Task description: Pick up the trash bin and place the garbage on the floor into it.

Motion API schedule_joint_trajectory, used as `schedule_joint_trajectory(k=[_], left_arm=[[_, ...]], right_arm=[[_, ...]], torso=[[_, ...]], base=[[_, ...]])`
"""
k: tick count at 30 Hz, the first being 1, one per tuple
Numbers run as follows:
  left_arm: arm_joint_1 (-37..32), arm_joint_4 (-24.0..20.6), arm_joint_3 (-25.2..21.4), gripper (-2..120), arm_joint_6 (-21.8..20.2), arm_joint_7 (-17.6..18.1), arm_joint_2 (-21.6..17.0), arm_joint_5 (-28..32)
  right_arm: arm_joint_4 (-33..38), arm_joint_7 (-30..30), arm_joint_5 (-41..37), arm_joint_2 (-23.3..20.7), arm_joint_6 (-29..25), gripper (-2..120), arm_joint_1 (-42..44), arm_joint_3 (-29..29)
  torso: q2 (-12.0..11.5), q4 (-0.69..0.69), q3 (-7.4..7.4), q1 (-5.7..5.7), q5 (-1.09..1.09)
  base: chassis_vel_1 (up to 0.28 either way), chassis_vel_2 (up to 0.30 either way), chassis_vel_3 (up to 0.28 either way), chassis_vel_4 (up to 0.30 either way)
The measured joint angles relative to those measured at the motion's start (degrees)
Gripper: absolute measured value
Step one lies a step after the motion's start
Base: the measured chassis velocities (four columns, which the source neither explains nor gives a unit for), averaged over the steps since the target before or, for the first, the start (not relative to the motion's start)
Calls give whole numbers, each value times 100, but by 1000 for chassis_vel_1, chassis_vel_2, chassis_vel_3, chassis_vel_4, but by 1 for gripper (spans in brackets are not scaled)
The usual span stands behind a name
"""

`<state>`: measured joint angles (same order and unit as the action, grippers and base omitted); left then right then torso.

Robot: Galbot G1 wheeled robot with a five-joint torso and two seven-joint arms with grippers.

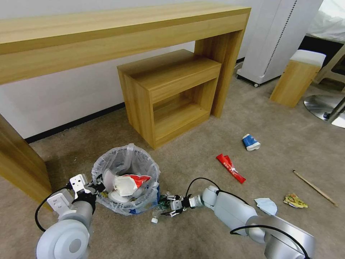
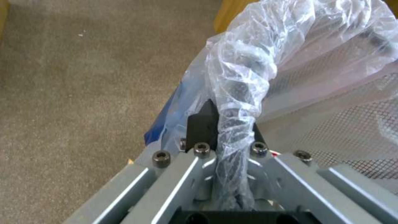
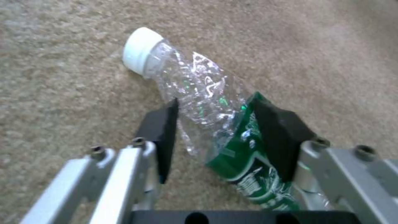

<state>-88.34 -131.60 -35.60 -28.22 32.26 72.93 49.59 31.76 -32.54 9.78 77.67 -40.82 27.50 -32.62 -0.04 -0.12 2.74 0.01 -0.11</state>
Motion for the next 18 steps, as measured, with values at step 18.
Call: schedule_joint_trajectory(k=[18], left_arm=[[55, 175, -35, 1, 60, -14, -114, 10]], right_arm=[[656, 190, -945, -350, -1, 0, 62, 96]], torso=[[0, 0, 0, 0, 1]], base=[[0, 0, 0, 0]])
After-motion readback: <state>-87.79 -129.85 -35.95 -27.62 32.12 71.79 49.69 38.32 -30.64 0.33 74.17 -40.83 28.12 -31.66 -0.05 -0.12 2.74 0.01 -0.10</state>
